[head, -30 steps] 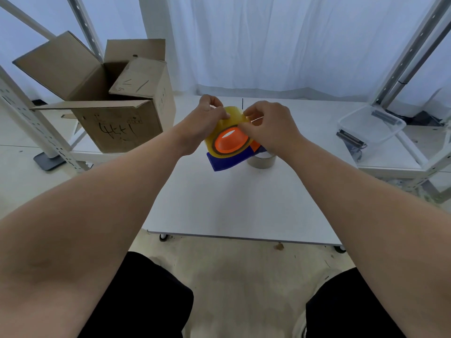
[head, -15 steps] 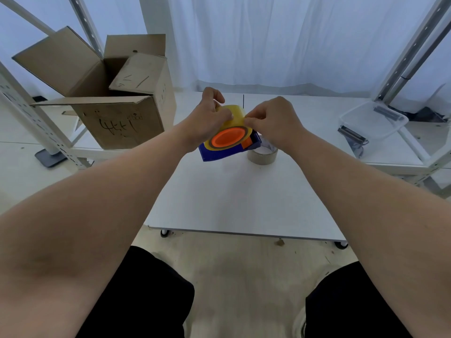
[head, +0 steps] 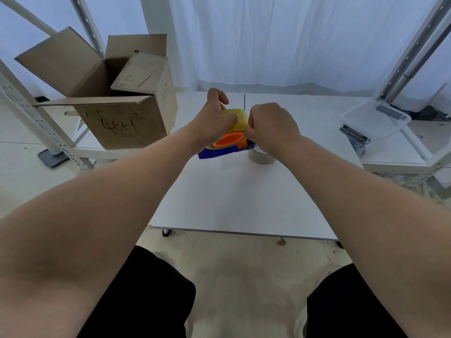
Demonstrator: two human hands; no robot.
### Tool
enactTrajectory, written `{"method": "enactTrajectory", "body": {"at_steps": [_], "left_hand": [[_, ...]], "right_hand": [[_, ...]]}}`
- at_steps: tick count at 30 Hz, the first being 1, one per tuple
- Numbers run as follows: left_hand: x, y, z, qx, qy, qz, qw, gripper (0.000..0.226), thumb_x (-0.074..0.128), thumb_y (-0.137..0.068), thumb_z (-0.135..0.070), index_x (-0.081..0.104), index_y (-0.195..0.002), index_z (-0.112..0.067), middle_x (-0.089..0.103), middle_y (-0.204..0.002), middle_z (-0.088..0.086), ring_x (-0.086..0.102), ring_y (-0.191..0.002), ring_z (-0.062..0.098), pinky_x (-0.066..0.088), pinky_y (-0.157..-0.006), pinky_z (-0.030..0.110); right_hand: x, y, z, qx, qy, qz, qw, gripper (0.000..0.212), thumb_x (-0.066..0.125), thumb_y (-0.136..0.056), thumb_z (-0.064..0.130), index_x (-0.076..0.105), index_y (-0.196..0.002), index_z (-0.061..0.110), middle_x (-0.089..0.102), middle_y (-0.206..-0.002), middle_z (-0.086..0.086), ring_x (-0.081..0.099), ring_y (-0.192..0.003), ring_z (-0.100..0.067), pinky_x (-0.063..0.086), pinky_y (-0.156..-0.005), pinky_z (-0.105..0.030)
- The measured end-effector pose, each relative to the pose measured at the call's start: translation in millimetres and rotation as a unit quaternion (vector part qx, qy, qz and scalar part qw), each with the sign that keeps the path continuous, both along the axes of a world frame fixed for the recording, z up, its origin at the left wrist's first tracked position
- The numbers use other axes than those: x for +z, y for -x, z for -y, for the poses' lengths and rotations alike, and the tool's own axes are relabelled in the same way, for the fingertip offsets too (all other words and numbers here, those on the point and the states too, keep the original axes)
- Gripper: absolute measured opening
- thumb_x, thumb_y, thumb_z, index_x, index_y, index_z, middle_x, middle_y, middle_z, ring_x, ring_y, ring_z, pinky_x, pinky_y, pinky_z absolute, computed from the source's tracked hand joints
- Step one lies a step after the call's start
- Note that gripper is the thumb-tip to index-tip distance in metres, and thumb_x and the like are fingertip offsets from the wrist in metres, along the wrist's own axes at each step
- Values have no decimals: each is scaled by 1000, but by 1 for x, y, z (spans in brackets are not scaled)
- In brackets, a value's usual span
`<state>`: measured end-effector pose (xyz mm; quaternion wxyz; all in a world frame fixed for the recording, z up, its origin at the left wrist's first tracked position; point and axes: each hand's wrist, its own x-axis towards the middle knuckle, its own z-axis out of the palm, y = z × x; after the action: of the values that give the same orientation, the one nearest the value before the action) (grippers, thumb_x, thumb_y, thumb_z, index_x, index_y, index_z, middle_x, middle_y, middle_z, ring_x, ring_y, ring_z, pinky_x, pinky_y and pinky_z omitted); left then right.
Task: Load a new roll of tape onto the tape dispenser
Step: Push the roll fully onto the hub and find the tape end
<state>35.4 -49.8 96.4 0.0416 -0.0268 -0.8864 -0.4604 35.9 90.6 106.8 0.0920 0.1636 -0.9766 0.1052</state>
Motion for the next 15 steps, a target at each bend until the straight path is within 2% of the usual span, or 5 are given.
{"method": "enactTrajectory", "body": {"at_steps": [6,9,11,13,15], "left_hand": [[3,-2,-1,-1,-16,3,1000,34,55,-87,-23,28,-110,-24,49,-101,-2,53,-81,16,47,-64,25],[4,-2,0,0,-19,-2,1000,36,56,-87,-25,28,-109,-26,48,-107,-1,53,-82,16,46,-62,23],[5,-2,2,7,-34,-1,999,36,57,-87,-25,28,-109,-26,48,-105,-3,53,-82,16,47,-62,23],[5,-1,4,15,-53,1,998,36,57,-87,-25,28,-108,-27,48,-103,-4,53,-83,17,48,-62,23],[6,-1,5,18,-54,2,998,37,57,-87,-25,28,-109,-27,48,-104,-3,54,-83,17,49,-64,24]], "right_hand": [[-2,4,-6,10,71,17,997,12,54,-86,18,54,-87,6,53,-79,-8,51,-73,-22,36,-62,-30],[-5,5,-13,8,164,22,986,12,56,-82,15,58,-84,3,58,-80,-10,51,-70,-18,38,-55,-23],[-5,3,-17,15,250,41,967,10,56,-82,14,61,-83,6,62,-84,-8,57,-71,-16,47,-58,-22],[-4,3,-18,23,311,64,948,16,56,-87,21,65,-90,8,65,-89,-5,64,-82,-19,56,-71,-31],[-2,2,-18,27,334,84,938,26,57,-89,35,66,-97,11,65,-88,1,64,-82,-15,57,-69,-28]]}}
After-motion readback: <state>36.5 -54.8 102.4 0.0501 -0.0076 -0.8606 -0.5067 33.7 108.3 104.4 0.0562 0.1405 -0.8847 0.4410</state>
